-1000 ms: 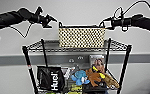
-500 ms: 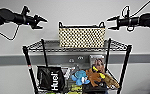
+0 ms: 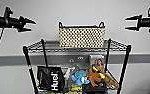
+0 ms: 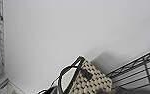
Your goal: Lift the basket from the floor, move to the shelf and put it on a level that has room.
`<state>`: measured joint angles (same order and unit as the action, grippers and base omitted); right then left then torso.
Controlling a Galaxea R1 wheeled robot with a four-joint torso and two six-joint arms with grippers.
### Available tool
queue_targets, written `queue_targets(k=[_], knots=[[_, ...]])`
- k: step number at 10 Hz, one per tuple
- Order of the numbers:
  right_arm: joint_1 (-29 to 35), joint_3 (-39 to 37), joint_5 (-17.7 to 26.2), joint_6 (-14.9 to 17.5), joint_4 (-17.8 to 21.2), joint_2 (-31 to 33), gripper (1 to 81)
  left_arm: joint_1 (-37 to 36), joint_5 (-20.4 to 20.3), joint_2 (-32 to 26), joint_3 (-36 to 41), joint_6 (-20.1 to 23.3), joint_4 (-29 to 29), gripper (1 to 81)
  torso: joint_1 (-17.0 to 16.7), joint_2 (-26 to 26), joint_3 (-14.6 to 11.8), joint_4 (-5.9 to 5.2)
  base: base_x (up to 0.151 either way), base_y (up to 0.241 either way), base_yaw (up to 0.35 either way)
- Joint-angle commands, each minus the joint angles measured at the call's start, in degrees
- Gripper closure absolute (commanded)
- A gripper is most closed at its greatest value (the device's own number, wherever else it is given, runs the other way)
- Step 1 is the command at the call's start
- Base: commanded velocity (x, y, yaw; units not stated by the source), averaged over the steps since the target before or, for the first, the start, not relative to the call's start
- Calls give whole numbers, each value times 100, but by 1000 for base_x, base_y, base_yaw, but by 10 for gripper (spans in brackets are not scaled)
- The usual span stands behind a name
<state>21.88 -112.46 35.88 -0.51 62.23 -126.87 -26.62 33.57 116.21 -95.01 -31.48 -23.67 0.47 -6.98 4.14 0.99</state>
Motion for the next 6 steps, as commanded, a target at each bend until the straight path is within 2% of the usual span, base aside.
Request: queue_targets(k=[1, 4, 6], knots=[[724, 445, 69, -195, -458, 932, 10, -708, 201, -869, 580, 27, 380, 10, 0, 0, 0, 0, 0, 0, 0], [664, 428, 349, -423, -1115, 1423, 10, -690, 422, -1397, 633, 27, 697, 10, -2, 0, -2, 0, 0, 0, 0], [427, 392, 376, -608, -1460, 1600, 10, -480, 607, -1574, 659, 19, 847, 10, -7, -5, -6, 0, 0, 0, 0]])
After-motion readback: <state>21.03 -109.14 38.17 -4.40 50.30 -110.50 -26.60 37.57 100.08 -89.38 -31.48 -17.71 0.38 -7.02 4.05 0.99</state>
